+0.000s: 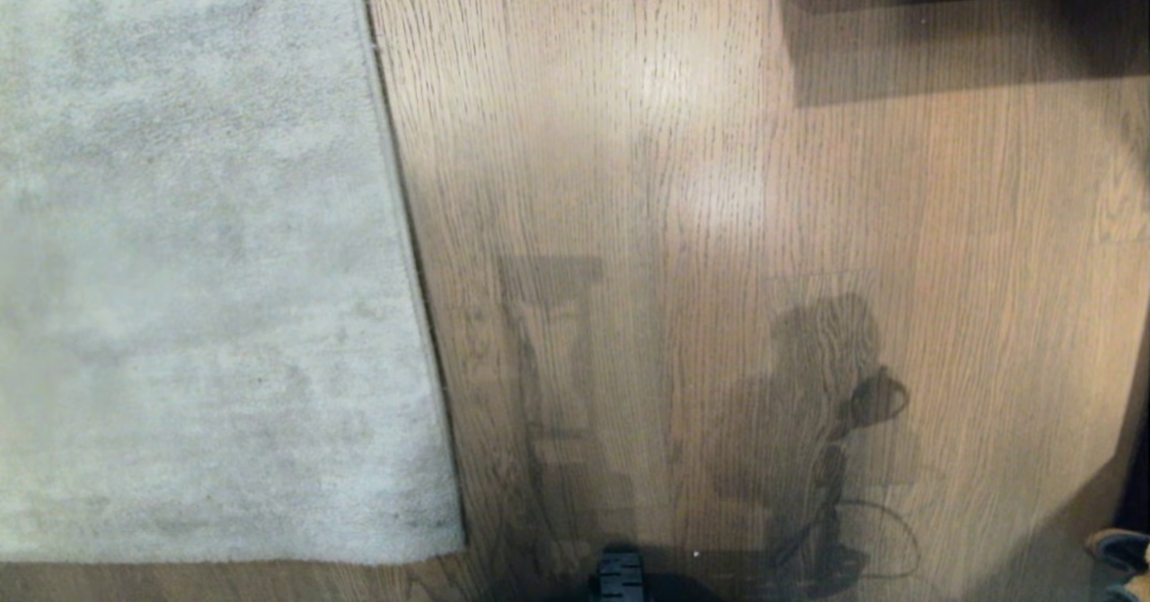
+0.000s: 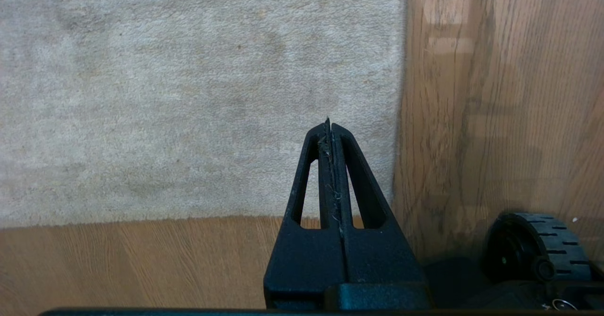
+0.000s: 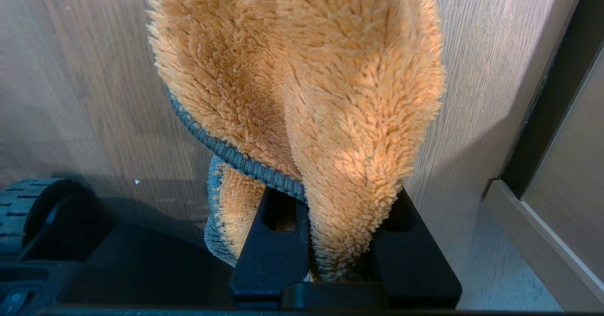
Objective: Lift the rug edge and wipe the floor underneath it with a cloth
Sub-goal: Lift up the carpet
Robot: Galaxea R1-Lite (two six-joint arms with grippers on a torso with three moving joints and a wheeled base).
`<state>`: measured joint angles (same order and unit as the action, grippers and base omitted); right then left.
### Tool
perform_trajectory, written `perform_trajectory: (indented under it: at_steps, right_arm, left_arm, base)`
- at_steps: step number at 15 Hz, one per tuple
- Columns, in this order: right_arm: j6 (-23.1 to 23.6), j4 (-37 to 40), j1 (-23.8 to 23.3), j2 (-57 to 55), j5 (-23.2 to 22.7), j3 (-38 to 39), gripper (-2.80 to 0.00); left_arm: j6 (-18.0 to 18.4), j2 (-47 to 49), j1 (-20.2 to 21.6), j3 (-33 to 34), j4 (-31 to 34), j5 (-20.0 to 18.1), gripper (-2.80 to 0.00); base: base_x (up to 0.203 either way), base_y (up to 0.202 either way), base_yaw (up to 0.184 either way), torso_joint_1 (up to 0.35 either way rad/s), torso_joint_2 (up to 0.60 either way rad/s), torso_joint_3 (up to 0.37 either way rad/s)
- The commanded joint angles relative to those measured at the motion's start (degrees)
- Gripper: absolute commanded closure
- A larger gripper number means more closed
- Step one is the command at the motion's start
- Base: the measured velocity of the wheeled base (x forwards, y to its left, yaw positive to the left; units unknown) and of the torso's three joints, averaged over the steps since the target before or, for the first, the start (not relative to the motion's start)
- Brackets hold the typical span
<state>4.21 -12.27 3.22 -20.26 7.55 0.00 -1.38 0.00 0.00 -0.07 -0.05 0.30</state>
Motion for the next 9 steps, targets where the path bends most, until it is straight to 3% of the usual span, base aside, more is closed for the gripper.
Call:
perform_trajectory:
  at_steps: [1,5,9]
  right_arm:
    - [0.05,1.71,0.34,4.09,0.02,0.0,0.0]
    - [1.66,3.04,0.21,4.56,-0.57,0.0,0.0]
    - [3.25,6.8,-2.67,9.11,-8.71,0.0,0.0]
  left_arm:
    - [-0.03,0.0,0.0,-0.01,-0.04,0.05,0.0]
    - [-0.03,0.0,0.0,-0.01,-0.04,0.05,0.0]
    - [-0.03,0.0,0.0,-0.01,-0.04,0.05,0.0]
  base:
    - [0.0,0.0,0.0,0.0,0.0,0.0]
    - [0.0,0.0,0.0,0.0,0.0,0.0]
    - [0.0,0.0,0.0,0.0,0.0,0.0]
